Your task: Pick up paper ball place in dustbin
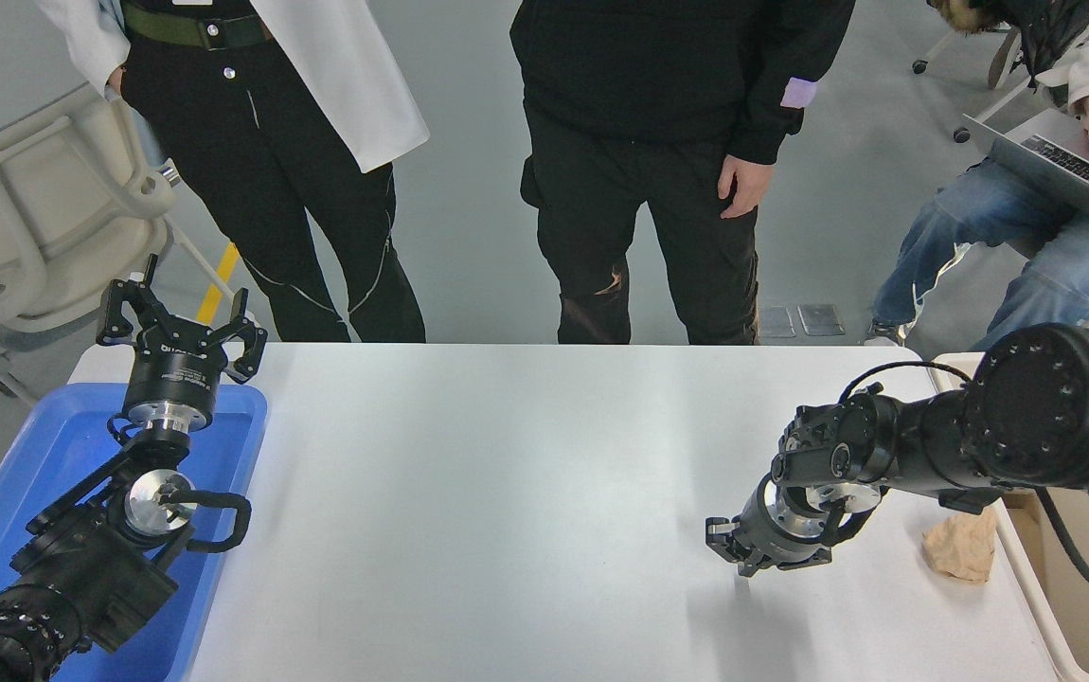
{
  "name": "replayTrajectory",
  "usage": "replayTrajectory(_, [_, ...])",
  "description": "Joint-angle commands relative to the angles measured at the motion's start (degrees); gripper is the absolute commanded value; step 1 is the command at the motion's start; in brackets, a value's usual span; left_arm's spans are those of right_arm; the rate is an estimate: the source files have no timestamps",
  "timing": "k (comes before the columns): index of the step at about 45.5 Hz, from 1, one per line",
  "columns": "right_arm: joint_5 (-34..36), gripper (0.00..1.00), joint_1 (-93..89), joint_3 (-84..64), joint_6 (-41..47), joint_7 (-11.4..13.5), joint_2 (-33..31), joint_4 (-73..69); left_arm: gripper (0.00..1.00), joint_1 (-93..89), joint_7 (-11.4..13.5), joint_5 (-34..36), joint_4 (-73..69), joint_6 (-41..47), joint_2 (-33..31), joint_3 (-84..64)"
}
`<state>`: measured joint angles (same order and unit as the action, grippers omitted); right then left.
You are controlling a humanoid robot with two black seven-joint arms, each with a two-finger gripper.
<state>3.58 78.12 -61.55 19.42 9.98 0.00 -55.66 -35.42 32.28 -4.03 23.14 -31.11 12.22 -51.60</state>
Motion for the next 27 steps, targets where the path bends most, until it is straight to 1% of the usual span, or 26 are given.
replayTrajectory(1, [0.2,0.0,1.9,0.1,0.1,0.0,0.0,-1.0,0.99,0.0,0.0,0.0,0.0,0.0,0.0,-0.1])
replayTrajectory(10, [0.2,0.0,3.4,1.3,0.2,0.3,-0.4,-4.1,0.99,0.0,0.1,0.0,0.0,0.0,0.0,-0.1])
replayTrajectory(14, [0.1,0.0,8.7,2.5,1.8,0.3,-3.7,-10.8,0.99,0.1,0.0,0.0,0.0,0.0,0.0,-0.1])
replayTrajectory(18, [0.1,0.0,13.8,2.6,3.9,0.2,-6.4,-14.7,0.99,0.0,0.0,0.0,0.0,0.0,0.0,0.0])
replayTrajectory(19, [0.3,0.12,14.8,2.7,4.0,0.2,-6.9,-14.7,0.99,0.0,0.0,0.0,0.1,0.0,0.0,0.0])
replayTrajectory(23, [1.0,0.88,18.5,3.4,3.7,0.1,-9.0,-14.6,0.99,0.1,0.0,0.0,0.1,0.0,0.0,0.0])
replayTrajectory(24, [1.0,1.0,19.4,3.5,3.7,0.2,-9.6,-14.4,0.99,0.0,0.0,0.0,0.0,0.0,0.0,0.0])
replayTrajectory(27, [1.1,1.0,21.9,3.3,4.7,0.2,-11.2,-14.8,0.99,0.0,0.0,0.0,0.0,0.0,0.0,0.0])
